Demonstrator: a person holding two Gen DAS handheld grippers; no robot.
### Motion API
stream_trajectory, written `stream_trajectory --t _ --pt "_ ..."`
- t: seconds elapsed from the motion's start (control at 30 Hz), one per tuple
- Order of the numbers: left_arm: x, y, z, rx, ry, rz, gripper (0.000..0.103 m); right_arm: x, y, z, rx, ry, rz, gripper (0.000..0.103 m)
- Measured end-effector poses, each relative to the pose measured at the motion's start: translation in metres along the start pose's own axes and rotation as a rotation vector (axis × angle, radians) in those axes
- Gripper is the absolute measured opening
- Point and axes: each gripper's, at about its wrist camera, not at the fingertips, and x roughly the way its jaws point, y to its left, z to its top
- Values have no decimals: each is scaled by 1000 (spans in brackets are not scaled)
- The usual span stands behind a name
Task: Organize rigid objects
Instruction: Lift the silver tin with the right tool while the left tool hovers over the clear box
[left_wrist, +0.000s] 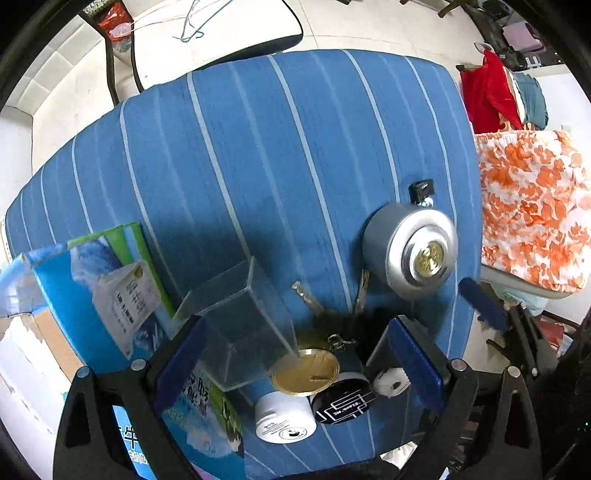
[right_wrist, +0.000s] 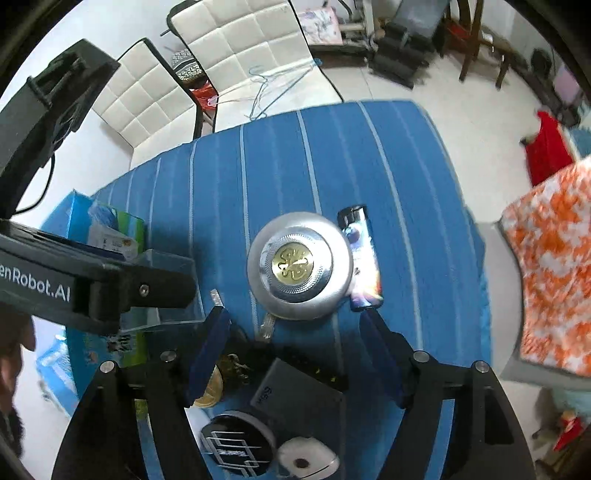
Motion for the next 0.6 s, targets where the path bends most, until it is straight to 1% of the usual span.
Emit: stream_trajectory --t 0.07,0.13,0.23,0.27,0.33,0.4,0.47,0.57,0.6 --pt "1 -1 -3 -1 -2 23 100 7 13 9 -15 -16 -24 76" --pt "-1 0 -5 -7 -29 29 100 13 15 16 -23 -22 -24 76" --pt "-6 4 -7 -17 -74 80 100 30 22 27 -47 -17 -66 75" --pt "-7 5 -7 -13 -90 94 100 38 24 32 -50 -15 -74 77" --pt "-10 9 -7 -21 -109 111 100 42 24 34 -52 -35 -76 76" --pt "-12 12 -7 -22 -109 99 100 46 22 38 -53 -41 -74 76" --pt "-12 15 -10 -39 -93 83 100 47 21 37 -43 -21 -69 76" --pt "-16 18 -18 -66 -89 6 100 44 16 31 -39 -10 -67 75" --pt "-16 19 -21 -69 -94 -1 100 42 16 28 -46 -3 -83 74"
